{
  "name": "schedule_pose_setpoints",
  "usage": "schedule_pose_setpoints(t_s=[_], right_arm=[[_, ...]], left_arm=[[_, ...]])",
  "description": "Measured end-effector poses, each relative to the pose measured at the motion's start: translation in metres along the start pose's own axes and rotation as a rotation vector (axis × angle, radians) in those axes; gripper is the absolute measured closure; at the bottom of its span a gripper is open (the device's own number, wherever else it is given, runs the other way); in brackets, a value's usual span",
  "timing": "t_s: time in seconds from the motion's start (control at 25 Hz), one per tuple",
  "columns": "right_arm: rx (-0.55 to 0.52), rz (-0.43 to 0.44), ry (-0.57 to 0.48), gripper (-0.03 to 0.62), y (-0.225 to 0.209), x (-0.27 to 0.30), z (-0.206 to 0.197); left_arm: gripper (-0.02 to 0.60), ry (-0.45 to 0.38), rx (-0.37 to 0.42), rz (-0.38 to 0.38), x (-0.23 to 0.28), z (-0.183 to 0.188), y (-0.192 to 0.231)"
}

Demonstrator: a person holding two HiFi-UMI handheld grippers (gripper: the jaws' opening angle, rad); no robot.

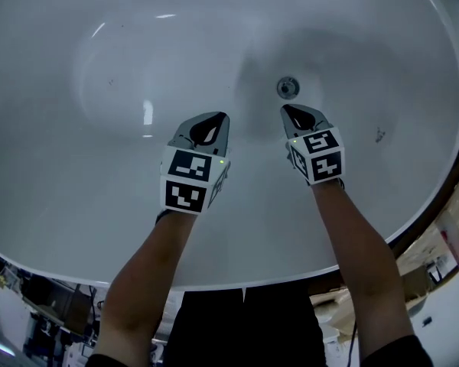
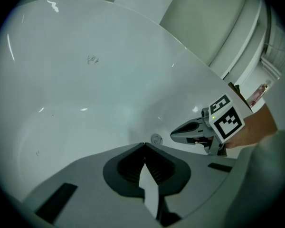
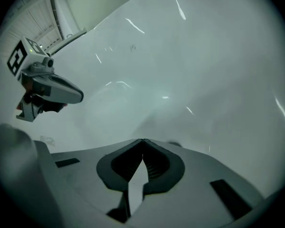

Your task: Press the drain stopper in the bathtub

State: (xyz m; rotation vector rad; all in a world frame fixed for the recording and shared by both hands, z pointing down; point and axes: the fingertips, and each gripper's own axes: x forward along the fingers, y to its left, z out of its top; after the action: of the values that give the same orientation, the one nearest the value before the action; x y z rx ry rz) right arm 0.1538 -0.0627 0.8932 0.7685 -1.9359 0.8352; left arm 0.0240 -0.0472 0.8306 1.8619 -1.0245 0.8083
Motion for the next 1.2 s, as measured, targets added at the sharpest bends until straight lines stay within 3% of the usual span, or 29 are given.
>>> schedule_pose_setpoints(t_s=[0.52, 0.72, 0.92, 1.08, 1.2], right_arm=[[-0.126, -0.085, 0.183, 0.537, -0.064, 0.069, -0.041], [-0.304, -0.054, 0.257, 0.539, -0.065, 0.088, -0.051], [-0.378, -0.066, 0.305, 0.54, -0.069, 0.105, -0.06], [-0.461, -0.11, 0.316, 0.579, -0.075, 0.116, -0.059], [-0.44, -0.101, 0.339, 0.579, -0.077, 0.122, -0.065]], left_arm=[[0.568, 0.046, -0.011, 0.0, 0.041, -0.024, 0.023], [0.568, 0.06, -0.047, 0.033, 0.06, -0.031, 0.033], [0.568, 0.077, -0.058, 0.0, 0.072, -0.041, 0.02], [0.568, 0.086, -0.067, -0.027, 0.08, -0.048, 0.011], [0.568, 0.101, -0.068, -0.043, 0.083, -0.055, 0.005]])
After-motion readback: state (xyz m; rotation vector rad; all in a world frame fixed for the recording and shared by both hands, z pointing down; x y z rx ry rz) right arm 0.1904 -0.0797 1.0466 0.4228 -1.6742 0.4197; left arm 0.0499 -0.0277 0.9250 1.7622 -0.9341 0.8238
